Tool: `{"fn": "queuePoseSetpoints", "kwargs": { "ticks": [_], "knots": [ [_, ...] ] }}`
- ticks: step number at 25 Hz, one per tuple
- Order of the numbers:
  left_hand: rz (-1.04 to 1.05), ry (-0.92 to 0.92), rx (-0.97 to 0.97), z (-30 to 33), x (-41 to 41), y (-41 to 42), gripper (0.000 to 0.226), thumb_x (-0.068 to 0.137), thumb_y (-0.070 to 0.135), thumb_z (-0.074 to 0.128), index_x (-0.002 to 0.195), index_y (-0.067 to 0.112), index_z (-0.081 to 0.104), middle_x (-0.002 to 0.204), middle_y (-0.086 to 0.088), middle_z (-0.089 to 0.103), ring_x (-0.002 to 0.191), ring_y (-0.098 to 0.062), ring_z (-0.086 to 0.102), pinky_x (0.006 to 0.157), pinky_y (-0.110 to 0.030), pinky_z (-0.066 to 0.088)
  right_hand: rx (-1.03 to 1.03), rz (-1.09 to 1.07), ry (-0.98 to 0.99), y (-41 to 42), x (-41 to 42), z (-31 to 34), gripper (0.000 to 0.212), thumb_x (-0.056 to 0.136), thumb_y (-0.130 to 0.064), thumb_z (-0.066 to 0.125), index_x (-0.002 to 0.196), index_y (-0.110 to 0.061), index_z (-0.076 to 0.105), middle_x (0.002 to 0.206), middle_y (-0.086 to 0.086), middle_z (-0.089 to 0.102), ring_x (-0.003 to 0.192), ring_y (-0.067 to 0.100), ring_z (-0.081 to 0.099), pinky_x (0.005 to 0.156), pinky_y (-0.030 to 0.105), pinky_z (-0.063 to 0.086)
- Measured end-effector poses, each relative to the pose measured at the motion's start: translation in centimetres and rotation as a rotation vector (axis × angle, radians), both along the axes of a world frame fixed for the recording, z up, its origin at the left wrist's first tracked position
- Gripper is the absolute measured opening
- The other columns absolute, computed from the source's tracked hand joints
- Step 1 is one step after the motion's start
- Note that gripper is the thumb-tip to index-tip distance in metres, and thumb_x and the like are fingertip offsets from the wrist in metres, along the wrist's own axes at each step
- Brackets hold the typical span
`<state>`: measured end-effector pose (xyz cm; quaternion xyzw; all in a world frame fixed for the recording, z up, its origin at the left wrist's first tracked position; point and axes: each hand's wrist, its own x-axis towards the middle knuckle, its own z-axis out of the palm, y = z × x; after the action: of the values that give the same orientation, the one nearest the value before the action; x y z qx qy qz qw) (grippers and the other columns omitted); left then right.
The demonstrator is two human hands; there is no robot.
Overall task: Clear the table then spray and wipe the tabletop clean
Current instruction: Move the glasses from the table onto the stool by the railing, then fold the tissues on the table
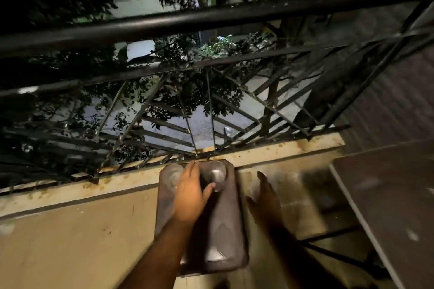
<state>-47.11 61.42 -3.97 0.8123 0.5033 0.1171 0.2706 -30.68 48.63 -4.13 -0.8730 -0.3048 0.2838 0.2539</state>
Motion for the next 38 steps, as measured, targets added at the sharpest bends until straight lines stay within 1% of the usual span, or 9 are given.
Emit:
{"fn": "queuePoseSetpoints", "kwargs": {
  "ticks": [4, 11, 16, 20, 23, 25, 29, 34, 38],
  "knots": [
    [-0.173, -0.1, 0.038, 4.8, 6.8, -7.9, 0.068, 0.086, 0.031, 0.067, 0.143, 0.006, 0.039, 0.148, -0.012, 0.04, 0.138, -0.025, 0.035, 0.116, -0.033, 0.023, 0.163, -0.074, -0.069, -8.4, 3.9, 4.8, 0.068, 0.081, -0.024, 0.071, 0.142, -0.013, 0.044, 0.144, 0.007, 0.051, 0.129, 0.023, 0.049, 0.106, 0.028, 0.033],
    [-0.503, -0.164, 0.102, 11.2, 21.0, -26.2, 0.061, 0.089, 0.034, 0.062, 0.142, 0.012, 0.041, 0.146, -0.007, 0.043, 0.137, -0.02, 0.035, 0.113, -0.027, 0.021, 0.274, -0.38, -0.212, -29.9, 14.0, 11.2, 0.052, 0.076, -0.017, 0.073, 0.126, -0.012, 0.061, 0.125, 0.009, 0.064, 0.114, 0.026, 0.06, 0.099, 0.035, 0.044],
    [-0.733, -0.185, 0.059, 13.1, 29.3, -38.2, 0.061, 0.089, 0.039, 0.06, 0.143, 0.018, 0.04, 0.147, -0.002, 0.041, 0.135, -0.017, 0.036, 0.114, -0.029, 0.027, 0.21, -0.619, -0.313, -43.6, 19.0, 11.9, 0.049, 0.08, -0.021, 0.073, 0.126, -0.01, 0.061, 0.126, 0.011, 0.064, 0.119, 0.028, 0.058, 0.104, 0.035, 0.038],
    [-0.921, -0.177, 0.041, 13.5, 34.6, -43.8, 0.058, 0.089, 0.036, 0.06, 0.141, 0.019, 0.041, 0.145, -0.002, 0.042, 0.133, -0.018, 0.039, 0.11, -0.03, 0.029, 0.101, -0.795, -0.281, -50.1, 20.7, 10.9, 0.05, 0.088, -0.038, 0.065, 0.134, -0.021, 0.054, 0.137, 0.003, 0.057, 0.124, 0.021, 0.053, 0.109, 0.033, 0.034],
    [-1.035, -0.213, 0.068, 13.4, 38.1, -45.7, 0.047, 0.088, 0.032, 0.064, 0.13, 0.015, 0.054, 0.132, -0.004, 0.054, 0.121, -0.019, 0.05, 0.104, -0.03, 0.038, 0.138, -0.88, -0.305, -52.7, 21.3, 10.2, 0.048, 0.082, -0.034, 0.072, 0.126, -0.022, 0.059, 0.129, 0.002, 0.063, 0.115, 0.019, 0.06, 0.098, 0.035, 0.047],
    [-1.129, -0.215, 0.069, 12.9, 40.3, -46.7, 0.03, 0.087, 0.031, 0.064, 0.114, 0.017, 0.064, 0.113, -0.001, 0.064, 0.104, -0.017, 0.059, 0.091, -0.025, 0.043, 0.1, -0.954, -0.315, -53.6, 21.9, 9.9, 0.048, 0.08, -0.032, 0.074, 0.125, -0.021, 0.06, 0.127, 0.001, 0.064, 0.113, 0.018, 0.061, 0.095, 0.034, 0.049],
    [-1.321, -0.107, 0.006, 10.8, 43.6, -48.4, 0.019, 0.087, 0.03, 0.06, 0.102, 0.02, 0.065, 0.101, 0.002, 0.065, 0.095, -0.016, 0.061, 0.084, -0.026, 0.045, 0.025, -1.076, -0.253, -54.7, 23.2, 8.8, 0.047, 0.08, -0.031, 0.074, 0.124, -0.021, 0.06, 0.123, 0.001, 0.065, 0.109, 0.017, 0.061, 0.091, 0.032, 0.051],
    [-1.448, 0.091, 0.067, 6.8, 46.9, -49.4, 0.037, 0.09, 0.034, 0.059, 0.124, 0.021, 0.057, 0.125, 0.0, 0.059, 0.117, -0.015, 0.052, 0.099, -0.028, 0.038, -0.064, -1.239, -0.088, -55.8, 23.3, 6.0, 0.042, 0.083, -0.031, 0.07, 0.121, -0.016, 0.06, 0.116, 0.004, 0.066, 0.1, 0.019, 0.064, 0.084, 0.032, 0.051],
    [-1.398, 0.372, 0.083, 3.8, 49.4, -49.8, 0.046, 0.092, 0.041, 0.055, 0.131, 0.018, 0.049, 0.133, -0.004, 0.052, 0.122, -0.018, 0.048, 0.102, -0.035, 0.041, -0.029, -1.54, 0.1, -56.9, 22.3, 3.1, 0.029, 0.084, -0.027, 0.068, 0.108, -0.012, 0.066, 0.106, 0.008, 0.07, 0.096, 0.024, 0.065, 0.083, 0.037, 0.052]
  ]
}}
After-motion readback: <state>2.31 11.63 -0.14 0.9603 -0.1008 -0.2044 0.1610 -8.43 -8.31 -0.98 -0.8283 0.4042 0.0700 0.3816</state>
